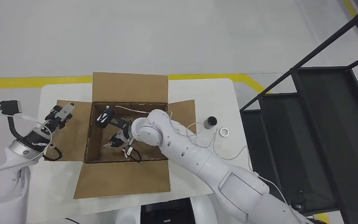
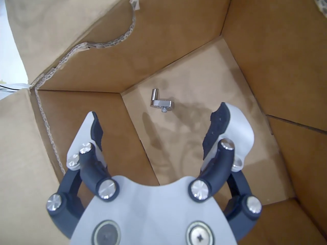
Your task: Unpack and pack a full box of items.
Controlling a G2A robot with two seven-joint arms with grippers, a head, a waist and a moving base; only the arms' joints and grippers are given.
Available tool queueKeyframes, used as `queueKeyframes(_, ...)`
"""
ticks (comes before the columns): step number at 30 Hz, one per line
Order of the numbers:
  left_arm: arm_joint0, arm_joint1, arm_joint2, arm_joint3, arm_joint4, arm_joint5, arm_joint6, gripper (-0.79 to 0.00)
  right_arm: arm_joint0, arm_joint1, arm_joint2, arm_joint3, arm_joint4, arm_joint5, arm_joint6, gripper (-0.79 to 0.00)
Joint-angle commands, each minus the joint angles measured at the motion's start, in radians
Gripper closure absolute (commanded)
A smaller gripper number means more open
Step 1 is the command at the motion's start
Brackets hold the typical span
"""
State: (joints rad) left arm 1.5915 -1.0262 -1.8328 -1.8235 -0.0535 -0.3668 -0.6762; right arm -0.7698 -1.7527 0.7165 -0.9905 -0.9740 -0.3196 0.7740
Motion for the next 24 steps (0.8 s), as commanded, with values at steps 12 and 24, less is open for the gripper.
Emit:
queueKeyframes(12,-0.009,0.000,0.024,-0.004,-0.006,-0.005,-0.012,-0.785,0.149,-0.101,-0.179,0.259,-0.058,-0.075,-0.048,-0.785)
queueKeyframes(24,-0.009,0.000,0.024,-0.004,-0.006,-0.005,-0.012,-0.785,0.214,-0.183,-0.241,0.453,-0.060,-0.174,-0.182,-0.785)
